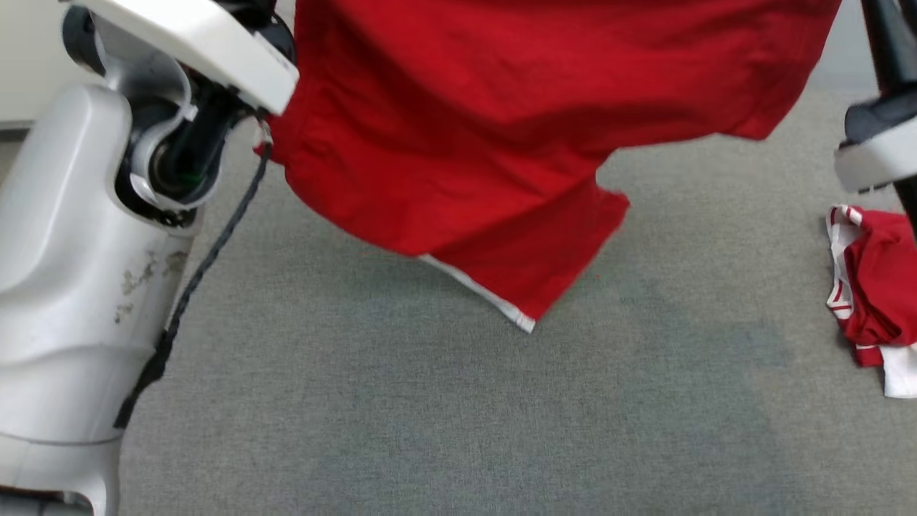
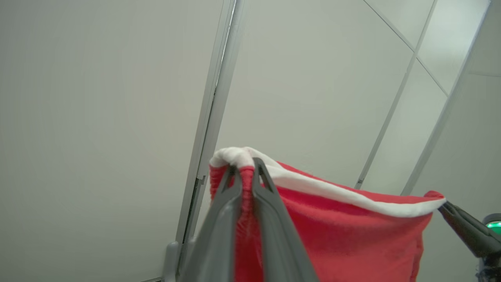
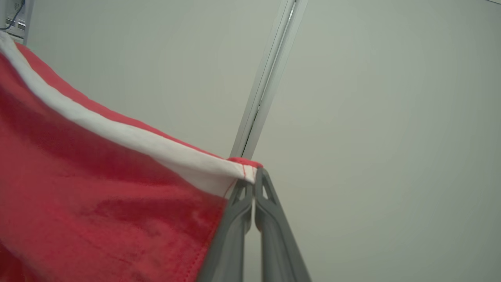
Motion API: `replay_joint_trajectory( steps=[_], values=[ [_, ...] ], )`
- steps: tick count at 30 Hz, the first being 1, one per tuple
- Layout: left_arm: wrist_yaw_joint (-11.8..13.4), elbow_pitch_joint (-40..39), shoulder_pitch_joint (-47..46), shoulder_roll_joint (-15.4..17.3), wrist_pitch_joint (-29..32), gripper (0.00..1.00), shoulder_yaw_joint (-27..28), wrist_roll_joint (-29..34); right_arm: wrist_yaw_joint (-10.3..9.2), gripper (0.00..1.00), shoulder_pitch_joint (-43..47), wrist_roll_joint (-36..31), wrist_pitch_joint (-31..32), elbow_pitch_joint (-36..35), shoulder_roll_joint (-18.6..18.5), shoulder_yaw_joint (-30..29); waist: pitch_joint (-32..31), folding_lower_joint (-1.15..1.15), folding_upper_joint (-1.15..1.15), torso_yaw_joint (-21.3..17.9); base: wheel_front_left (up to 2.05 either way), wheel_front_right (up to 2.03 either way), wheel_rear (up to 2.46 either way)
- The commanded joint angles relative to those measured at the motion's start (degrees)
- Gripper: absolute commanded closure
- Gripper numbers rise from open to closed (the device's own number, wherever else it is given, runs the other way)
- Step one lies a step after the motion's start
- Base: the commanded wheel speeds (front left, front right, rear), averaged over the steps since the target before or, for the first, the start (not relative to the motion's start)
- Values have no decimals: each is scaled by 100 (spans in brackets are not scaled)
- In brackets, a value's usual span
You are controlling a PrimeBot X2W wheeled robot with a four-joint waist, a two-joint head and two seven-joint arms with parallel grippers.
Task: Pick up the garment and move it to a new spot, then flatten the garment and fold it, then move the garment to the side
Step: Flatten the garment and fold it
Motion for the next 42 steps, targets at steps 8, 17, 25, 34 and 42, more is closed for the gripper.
replay_joint_trajectory(
  steps=[8,17,25,34,42],
  values=[
    [-76,1097,-1879,177,-531,100,269,568,-14,100,-2677,-344,-395,1297,27,659,1650,0,0,-352,0,0,0],
    [-478,2578,-3062,110,-2041,100,387,911,-14,100,-4124,-1369,-1671,3121,970,414,2422,0,0,-478,0,0,0],
    [-598,3108,-2452,-104,-2288,100,-412,1107,-13,100,-3451,-1725,-1989,4176,1383,539,2439,0,0,-356,0,0,0],
    [-605,2792,-1154,50,-2377,100,-1058,864,-13,100,-2231,-1593,-2024,4257,1440,1006,1909,0,0,-264,0,0,0],
    [-606,2383,-43,265,-2376,100,-1515,1056,-13,100,-1352,-1112,-2025,4147,1146,1556,1224,0,0,-268,0,0,0]
  ],
)
